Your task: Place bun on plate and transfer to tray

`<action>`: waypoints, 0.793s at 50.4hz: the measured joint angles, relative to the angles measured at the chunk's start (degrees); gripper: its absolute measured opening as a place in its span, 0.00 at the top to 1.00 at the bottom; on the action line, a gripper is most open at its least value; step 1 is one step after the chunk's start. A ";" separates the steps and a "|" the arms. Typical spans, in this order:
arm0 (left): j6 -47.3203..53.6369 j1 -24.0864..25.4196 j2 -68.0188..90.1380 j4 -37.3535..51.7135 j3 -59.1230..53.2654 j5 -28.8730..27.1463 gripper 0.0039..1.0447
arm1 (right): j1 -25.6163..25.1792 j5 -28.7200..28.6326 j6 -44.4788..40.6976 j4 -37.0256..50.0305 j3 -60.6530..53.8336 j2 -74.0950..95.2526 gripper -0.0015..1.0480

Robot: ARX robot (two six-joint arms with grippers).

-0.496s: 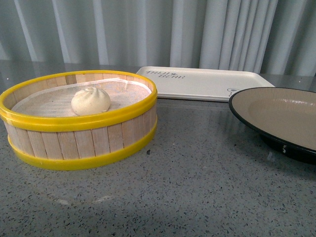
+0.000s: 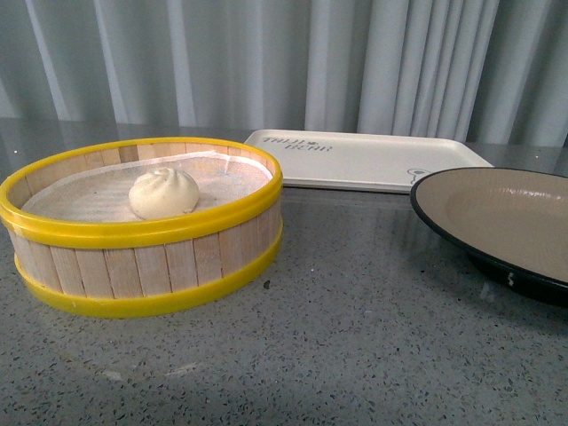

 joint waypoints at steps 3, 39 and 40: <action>0.00 0.00 0.00 0.00 0.00 0.00 0.06 | 0.00 0.00 0.00 0.00 0.00 0.00 0.08; -5.16 -2.03 4.44 -2.73 1.55 -6.86 0.06 | 0.00 -0.02 0.00 0.00 0.00 0.00 0.08; -6.49 -2.10 7.78 -0.85 2.23 -7.58 0.06 | 0.00 0.00 0.00 0.00 0.00 0.02 0.08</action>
